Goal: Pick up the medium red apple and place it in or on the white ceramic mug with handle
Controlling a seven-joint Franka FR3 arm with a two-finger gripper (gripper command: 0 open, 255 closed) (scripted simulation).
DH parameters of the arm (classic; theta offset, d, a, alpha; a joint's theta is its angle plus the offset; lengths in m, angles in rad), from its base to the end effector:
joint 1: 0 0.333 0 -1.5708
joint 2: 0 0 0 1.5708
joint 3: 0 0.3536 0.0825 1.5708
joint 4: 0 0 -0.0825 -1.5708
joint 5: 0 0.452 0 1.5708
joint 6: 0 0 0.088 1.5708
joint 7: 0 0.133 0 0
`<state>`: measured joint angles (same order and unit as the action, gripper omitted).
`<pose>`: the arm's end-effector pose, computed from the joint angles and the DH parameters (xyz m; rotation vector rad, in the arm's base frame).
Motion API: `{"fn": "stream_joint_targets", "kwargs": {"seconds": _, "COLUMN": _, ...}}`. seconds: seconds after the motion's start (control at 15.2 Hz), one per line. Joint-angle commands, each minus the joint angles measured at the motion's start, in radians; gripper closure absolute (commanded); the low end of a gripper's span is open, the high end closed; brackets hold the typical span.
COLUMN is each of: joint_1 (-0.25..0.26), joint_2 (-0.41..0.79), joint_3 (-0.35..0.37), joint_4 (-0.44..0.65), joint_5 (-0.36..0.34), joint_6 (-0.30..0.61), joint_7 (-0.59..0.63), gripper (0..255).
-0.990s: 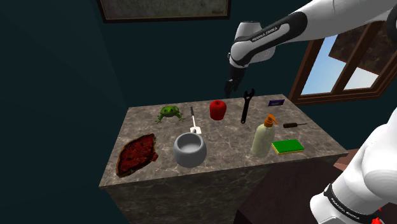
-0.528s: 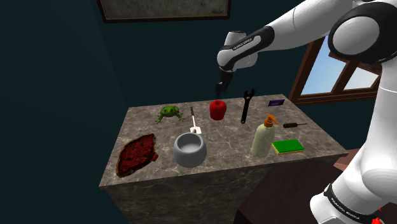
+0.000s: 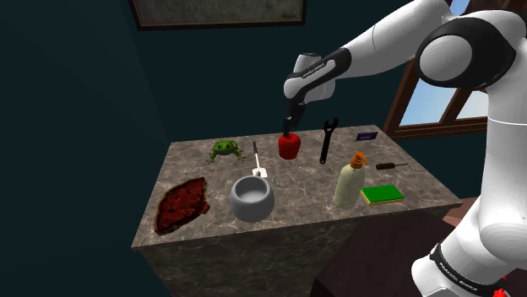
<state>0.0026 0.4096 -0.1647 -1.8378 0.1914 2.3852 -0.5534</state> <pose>0.7189 -0.1053 0.2899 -3.0799 -0.4334 -0.2548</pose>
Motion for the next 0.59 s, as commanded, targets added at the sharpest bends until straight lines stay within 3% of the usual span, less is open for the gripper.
{"fn": "stream_joint_targets", "kwargs": {"seconds": 0.0, "joint_1": -0.001, "joint_2": 0.006, "joint_3": 0.001, "joint_4": 0.000, "joint_5": 0.002, "joint_6": 0.006, "joint_7": -0.002, "gripper": 0}}
{"fn": "stream_joint_targets", "kwargs": {"seconds": 0.4, "joint_1": -0.001, "joint_2": 0.006, "joint_3": 0.001, "joint_4": 0.000, "joint_5": 0.002, "joint_6": 0.006, "joint_7": -0.002, "gripper": 0}}
{"fn": "stream_joint_targets", "kwargs": {"seconds": 0.46, "joint_1": -0.001, "joint_2": 0.006, "joint_3": 0.001, "joint_4": 0.000, "joint_5": 0.002, "joint_6": 0.006, "joint_7": -0.002, "gripper": 255}}
{"fn": "stream_joint_targets", "kwargs": {"seconds": 0.53, "joint_1": -0.001, "joint_2": 0.006, "joint_3": 0.001, "joint_4": 0.000, "joint_5": 0.002, "joint_6": 0.006, "joint_7": -0.002, "gripper": 255}}
